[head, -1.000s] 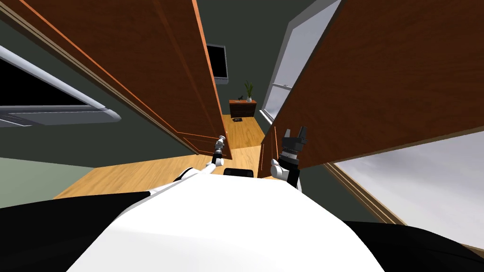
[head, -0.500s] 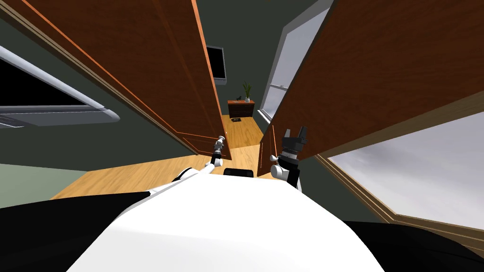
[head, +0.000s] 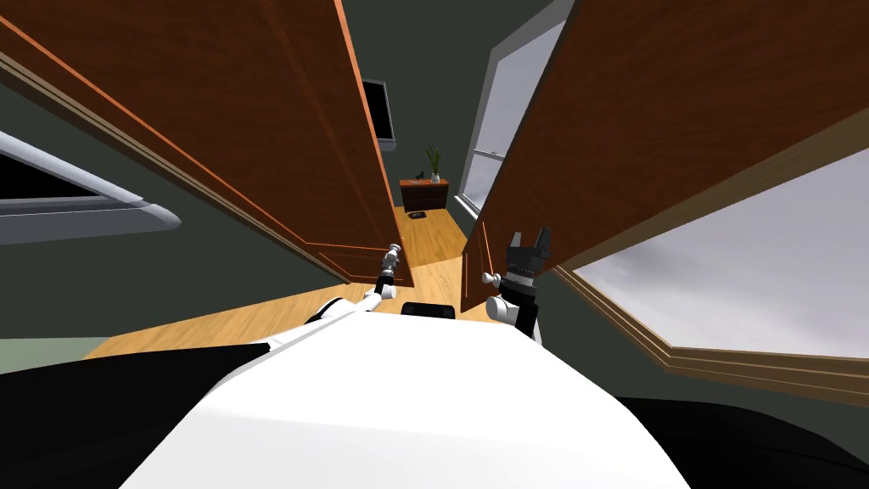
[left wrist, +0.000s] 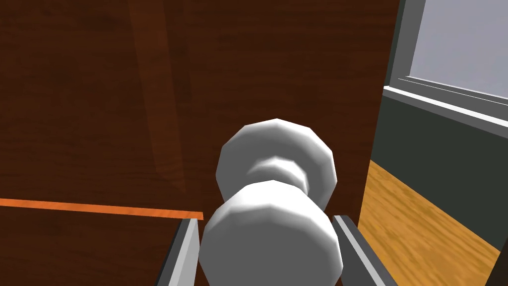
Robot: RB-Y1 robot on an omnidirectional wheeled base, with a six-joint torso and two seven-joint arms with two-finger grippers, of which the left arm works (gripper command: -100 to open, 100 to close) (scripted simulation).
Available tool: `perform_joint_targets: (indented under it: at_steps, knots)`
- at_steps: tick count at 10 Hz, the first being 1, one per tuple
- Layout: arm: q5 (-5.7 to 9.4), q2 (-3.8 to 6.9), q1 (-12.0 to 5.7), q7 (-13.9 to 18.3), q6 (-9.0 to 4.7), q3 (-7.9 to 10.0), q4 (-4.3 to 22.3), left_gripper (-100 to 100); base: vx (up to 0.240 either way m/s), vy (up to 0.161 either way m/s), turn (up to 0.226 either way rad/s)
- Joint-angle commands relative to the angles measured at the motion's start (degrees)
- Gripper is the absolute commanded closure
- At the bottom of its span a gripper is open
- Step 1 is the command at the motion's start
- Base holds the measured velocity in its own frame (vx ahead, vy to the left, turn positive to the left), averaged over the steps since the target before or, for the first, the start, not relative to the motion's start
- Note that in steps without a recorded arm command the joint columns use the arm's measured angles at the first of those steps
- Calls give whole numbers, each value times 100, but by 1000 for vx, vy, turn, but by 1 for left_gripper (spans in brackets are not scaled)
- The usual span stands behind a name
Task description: Pull the door open
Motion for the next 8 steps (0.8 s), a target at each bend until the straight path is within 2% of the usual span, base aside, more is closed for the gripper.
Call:
perform_joint_targets:
  at_steps: [1,2,6,7,8]
  knots:
    - [16,61,122,-63,101,28,-286,100,-5,12,9]
    - [-35,160,141,106,120,-57,-289,100,100,-19,-165]
    - [-59,186,149,192,126,-98,-291,100,180,9,-32]
    - [-64,153,138,187,129,-110,-220,100,96,-20,6]
    - [-73,215,134,264,85,-127,-214,100,-77,14,-131]
